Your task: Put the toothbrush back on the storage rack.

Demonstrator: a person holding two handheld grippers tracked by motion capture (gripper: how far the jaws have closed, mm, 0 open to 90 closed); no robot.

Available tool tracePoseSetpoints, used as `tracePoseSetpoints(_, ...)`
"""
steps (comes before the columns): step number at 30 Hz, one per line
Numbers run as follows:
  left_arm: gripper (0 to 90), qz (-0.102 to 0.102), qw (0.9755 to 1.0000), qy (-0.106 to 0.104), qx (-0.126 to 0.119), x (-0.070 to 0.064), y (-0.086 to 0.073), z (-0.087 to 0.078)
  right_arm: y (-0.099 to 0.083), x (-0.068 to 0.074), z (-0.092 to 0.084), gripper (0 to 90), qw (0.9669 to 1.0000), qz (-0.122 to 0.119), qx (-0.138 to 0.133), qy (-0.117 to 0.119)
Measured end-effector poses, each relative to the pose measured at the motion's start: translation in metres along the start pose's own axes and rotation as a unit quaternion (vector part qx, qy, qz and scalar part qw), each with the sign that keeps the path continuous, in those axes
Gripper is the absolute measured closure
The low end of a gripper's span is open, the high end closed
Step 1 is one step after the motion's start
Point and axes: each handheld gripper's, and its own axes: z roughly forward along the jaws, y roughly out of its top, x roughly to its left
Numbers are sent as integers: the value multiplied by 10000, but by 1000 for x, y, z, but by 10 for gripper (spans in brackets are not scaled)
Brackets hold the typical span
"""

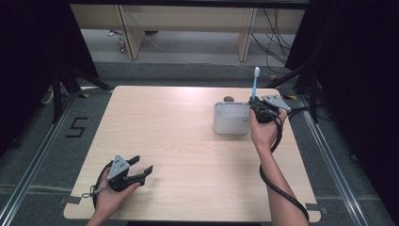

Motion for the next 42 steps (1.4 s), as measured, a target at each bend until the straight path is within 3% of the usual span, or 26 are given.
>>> tracePoseSetpoints(4,310,-2,10000,-8,-3,0,0,0,-2,2,-1,787,9999,133,62,-24)
tracePoseSetpoints(5,310,2,10000,-8,-3,0,0,0,-3,0,0,787,10000,-6,12,4)
tracePoseSetpoints(10,310,-11,10000,-41,-44,0,0,1,-9,2,0,787,9999,142,90,-20)
tracePoseSetpoints(13,310,-9,10000,-41,-44,0,0,1,-11,0,1,786,9999,8,118,-11)
tracePoseSetpoints(15,310,5,10000,-8,1,0,0,0,-13,2,0,787,9997,138,195,5)
tracePoseSetpoints(16,310,1,10000,-18,-15,0,0,0,-14,0,1,786,9999,-18,155,-8)
tracePoseSetpoints(25,310,4,10000,-6,6,0,0,0,-20,2,2,786,9997,106,234,14)
tracePoseSetpoints(26,310,5,10000,-9,3,0,0,0,-20,1,3,786,9998,11,213,5)
tracePoseSetpoints(34,309,3,10000,-3,-3,0,0,0,-23,0,2,786,9996,58,287,21)
tracePoseSetpoints(37,309,0,10000,-28,-30,0,0,1,-24,-2,2,786,9997,-78,247,22)
tracePoseSetpoints(39,310,-9,10000,-41,-45,0,0,1,-26,0,2,786,9996,64,265,-11)
tracePoseSetpoints(41,309,3,10000,-5,5,0,0,0,-26,-2,2,786,9995,-69,294,-6)
tracePoseSetpoints(42,309,-2,10000,-8,-2,0,0,0,-28,-1,1,786,9994,82,321,24)
